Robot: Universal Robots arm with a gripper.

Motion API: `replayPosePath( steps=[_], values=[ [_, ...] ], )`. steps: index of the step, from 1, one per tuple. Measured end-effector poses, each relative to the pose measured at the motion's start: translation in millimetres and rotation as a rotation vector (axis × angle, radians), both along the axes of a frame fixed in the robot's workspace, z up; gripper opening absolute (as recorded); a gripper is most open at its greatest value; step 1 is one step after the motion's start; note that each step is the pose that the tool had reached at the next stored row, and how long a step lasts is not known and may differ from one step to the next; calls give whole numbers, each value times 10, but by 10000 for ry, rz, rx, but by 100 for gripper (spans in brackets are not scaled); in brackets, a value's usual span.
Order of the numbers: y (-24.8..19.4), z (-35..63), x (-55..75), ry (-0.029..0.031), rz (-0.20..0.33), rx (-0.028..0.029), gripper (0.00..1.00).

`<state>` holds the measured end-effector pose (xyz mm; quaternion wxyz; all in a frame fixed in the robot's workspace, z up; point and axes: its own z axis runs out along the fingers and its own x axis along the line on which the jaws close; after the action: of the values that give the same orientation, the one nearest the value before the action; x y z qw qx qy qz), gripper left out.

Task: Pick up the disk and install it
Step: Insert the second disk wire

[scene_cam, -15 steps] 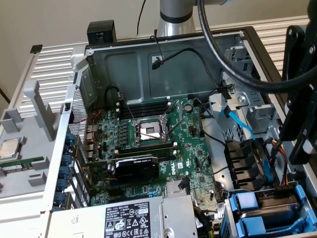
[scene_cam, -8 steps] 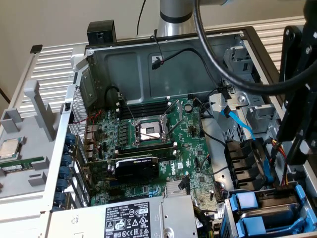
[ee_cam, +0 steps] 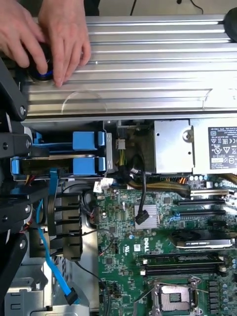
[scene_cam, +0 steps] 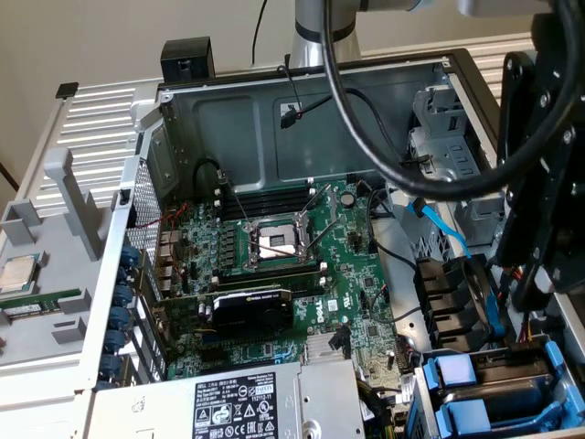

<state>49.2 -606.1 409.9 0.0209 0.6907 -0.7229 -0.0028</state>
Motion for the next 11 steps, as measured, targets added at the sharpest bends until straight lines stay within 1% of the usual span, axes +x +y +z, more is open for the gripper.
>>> replayPosePath(
  steps=[2,3,5,7,8,9,10,11],
  values=[
    [-56,-3,-2,0,-1,143,37],
    [-83,-5,-3,0,-1,229,37],
    [-133,-17,-6,0,-1,418,37],
    [-171,-33,-9,0,0,569,37],
    [-181,-45,-9,-1,1,621,37],
    [-187,-57,-10,-1,2,655,37],
    [-190,-75,-10,-3,2,682,37],
    [-192,-93,-11,-2,2,697,37]
  ],
)
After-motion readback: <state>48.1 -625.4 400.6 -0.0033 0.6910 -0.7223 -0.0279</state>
